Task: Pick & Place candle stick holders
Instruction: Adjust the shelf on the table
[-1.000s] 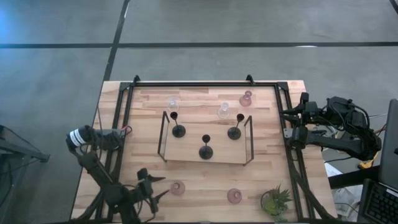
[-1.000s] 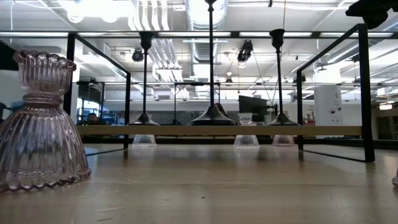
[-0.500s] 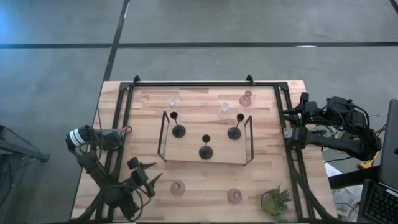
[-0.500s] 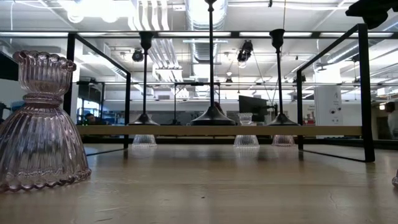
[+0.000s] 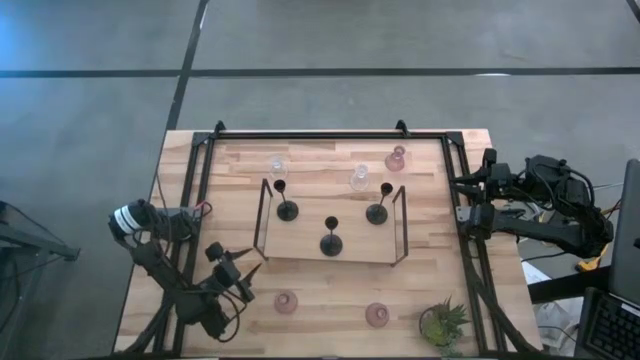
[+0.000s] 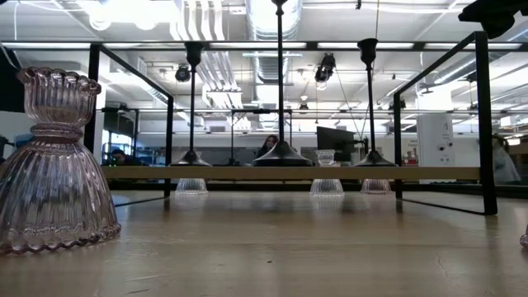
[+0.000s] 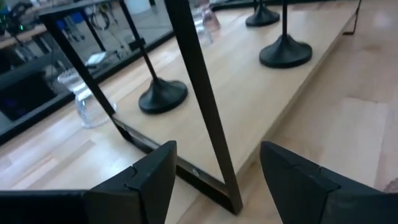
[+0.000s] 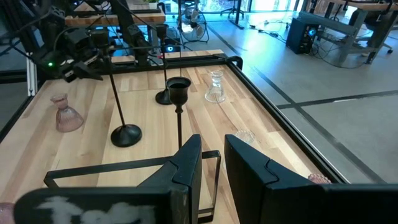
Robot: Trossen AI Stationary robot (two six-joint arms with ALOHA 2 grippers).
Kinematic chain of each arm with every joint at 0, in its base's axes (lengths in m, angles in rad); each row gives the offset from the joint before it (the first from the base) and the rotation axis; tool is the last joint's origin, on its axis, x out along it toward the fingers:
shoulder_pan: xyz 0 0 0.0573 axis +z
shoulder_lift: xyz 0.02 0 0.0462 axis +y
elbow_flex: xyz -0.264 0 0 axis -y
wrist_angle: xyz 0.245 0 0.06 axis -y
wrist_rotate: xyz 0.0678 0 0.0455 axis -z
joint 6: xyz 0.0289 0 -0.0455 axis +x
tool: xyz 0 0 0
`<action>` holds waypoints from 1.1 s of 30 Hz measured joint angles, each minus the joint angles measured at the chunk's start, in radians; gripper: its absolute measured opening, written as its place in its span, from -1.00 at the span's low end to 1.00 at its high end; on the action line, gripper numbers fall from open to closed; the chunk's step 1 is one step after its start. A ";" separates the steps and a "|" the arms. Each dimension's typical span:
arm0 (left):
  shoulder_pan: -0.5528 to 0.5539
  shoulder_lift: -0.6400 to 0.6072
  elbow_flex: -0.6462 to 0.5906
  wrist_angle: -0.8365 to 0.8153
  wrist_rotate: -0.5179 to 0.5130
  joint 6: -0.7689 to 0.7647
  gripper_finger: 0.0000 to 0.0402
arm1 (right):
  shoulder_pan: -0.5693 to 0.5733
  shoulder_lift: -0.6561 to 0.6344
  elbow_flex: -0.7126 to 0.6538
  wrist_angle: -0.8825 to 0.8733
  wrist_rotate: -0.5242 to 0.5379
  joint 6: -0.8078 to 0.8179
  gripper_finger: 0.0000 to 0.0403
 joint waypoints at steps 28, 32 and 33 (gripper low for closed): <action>0.035 -0.002 -0.030 0.205 -0.060 0.227 0.08 | 0.000 0.000 0.000 0.000 0.000 0.000 -0.69; 0.035 -0.002 -0.030 0.238 -0.058 0.255 0.00 | 0.000 0.000 0.000 0.000 0.000 0.000 -0.69; 0.035 -0.002 -0.030 0.248 -0.058 0.257 -0.01 | 0.000 0.000 0.000 0.000 0.000 0.000 -0.69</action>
